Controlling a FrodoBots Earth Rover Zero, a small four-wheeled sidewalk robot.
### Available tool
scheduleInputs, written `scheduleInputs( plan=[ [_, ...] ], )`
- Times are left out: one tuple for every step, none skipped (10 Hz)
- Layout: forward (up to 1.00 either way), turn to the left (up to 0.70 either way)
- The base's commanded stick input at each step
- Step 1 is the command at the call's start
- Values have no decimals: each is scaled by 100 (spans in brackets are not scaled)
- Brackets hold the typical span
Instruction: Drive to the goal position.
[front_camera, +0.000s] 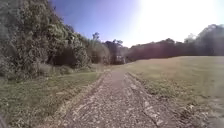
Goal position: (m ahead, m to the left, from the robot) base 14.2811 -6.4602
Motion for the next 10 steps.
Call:
scheduleInputs(
  plan=[
    [30, 0],
    [30, 0],
    [30, 0],
    [30, 0],
    [30, 0],
    [30, 0],
    [30, 0],
    [30, 0],
    [30, 0],
    [30, 0]
  ],
)
